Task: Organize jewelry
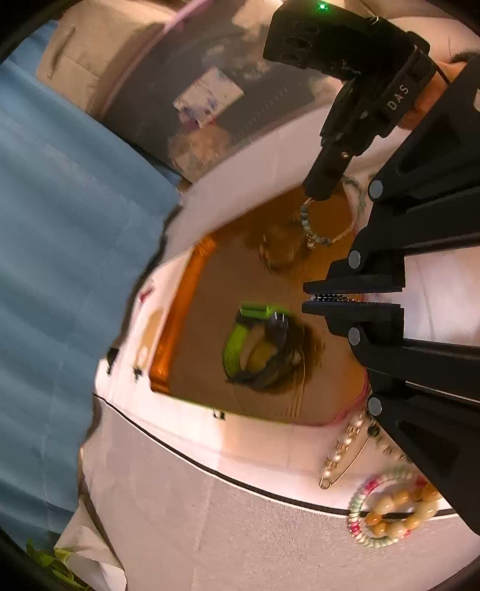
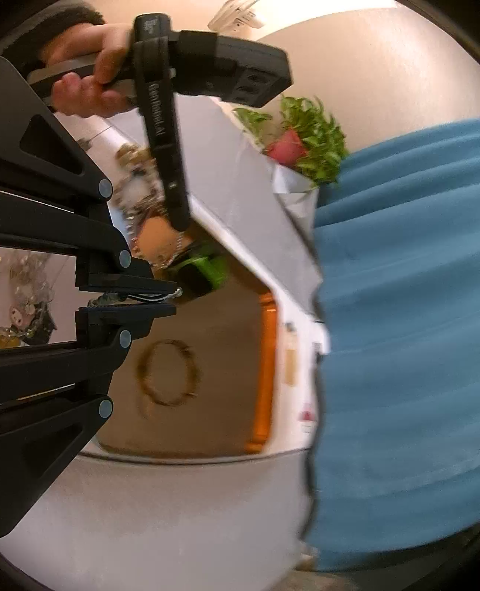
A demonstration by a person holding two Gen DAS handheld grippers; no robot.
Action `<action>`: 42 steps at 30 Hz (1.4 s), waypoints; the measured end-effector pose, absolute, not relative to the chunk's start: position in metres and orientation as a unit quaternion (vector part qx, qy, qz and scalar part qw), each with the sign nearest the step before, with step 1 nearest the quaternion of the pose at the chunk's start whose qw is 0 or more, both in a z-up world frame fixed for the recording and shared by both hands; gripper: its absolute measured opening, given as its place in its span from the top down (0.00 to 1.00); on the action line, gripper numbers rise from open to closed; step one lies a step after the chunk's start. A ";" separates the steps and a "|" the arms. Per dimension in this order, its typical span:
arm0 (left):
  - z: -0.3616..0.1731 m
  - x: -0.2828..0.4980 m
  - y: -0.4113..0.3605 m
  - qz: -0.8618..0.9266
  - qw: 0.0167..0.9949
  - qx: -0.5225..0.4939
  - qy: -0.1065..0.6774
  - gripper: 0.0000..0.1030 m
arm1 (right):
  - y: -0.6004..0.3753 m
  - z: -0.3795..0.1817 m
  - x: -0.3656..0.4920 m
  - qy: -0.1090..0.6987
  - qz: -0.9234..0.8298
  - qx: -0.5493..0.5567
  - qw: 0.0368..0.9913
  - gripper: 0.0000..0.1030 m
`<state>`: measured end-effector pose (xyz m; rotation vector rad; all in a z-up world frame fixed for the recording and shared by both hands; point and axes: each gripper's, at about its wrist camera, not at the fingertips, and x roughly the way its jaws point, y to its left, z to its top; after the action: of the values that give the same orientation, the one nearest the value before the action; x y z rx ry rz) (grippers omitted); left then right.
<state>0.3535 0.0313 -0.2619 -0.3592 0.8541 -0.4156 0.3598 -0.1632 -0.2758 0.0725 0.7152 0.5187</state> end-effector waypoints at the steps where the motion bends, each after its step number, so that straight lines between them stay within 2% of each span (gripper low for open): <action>1: -0.265 0.357 0.033 -0.195 0.873 -0.174 0.413 0.99 | -0.162 -0.283 0.363 0.356 0.249 0.033 0.900 0.95; 7: -0.276 0.382 0.032 -0.182 0.869 -0.170 0.427 0.99 | -0.150 -0.302 0.386 0.389 0.242 0.010 0.889 0.95; 15: -0.278 0.408 0.030 -0.187 0.858 -0.201 0.435 0.99 | -0.171 -0.319 0.420 0.432 0.209 0.070 0.875 0.95; 23: -0.278 0.412 0.027 -0.182 0.855 -0.202 0.441 0.99 | -0.174 -0.316 0.427 0.427 0.172 0.068 0.885 0.93; 25: -0.278 0.409 0.023 -0.172 0.862 -0.177 0.444 0.88 | -0.172 -0.313 0.426 0.424 0.169 0.061 0.888 0.88; 26: -0.277 0.408 0.023 -0.168 0.864 -0.169 0.443 0.72 | -0.172 -0.311 0.425 0.421 0.168 0.058 0.889 0.76; 27: -0.275 0.404 0.021 -0.164 0.871 -0.157 0.436 0.58 | -0.172 -0.308 0.423 0.417 0.167 0.056 0.892 0.58; 29: -0.271 0.396 0.020 -0.154 0.879 -0.141 0.428 0.55 | -0.173 -0.303 0.418 0.401 0.163 0.050 0.900 0.34; 32: -0.261 0.377 0.018 -0.146 0.888 -0.120 0.420 0.51 | -0.175 -0.292 0.404 0.384 0.161 0.044 0.908 0.32; 36: -0.246 0.342 0.020 -0.124 0.896 -0.108 0.413 0.41 | -0.176 -0.279 0.371 0.366 0.168 0.052 0.914 0.30; 40: -0.222 0.307 0.018 -0.109 0.905 -0.081 0.403 0.37 | -0.173 -0.264 0.334 0.360 0.151 0.049 0.919 0.15; 42: -0.209 0.286 0.016 -0.104 0.913 -0.061 0.389 0.29 | -0.171 -0.253 0.313 0.357 0.151 0.037 0.921 0.07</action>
<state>0.2861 0.0161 -0.2087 -0.1247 0.8013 -0.2132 0.3134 -0.1709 -0.2534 0.0769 0.7329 0.3109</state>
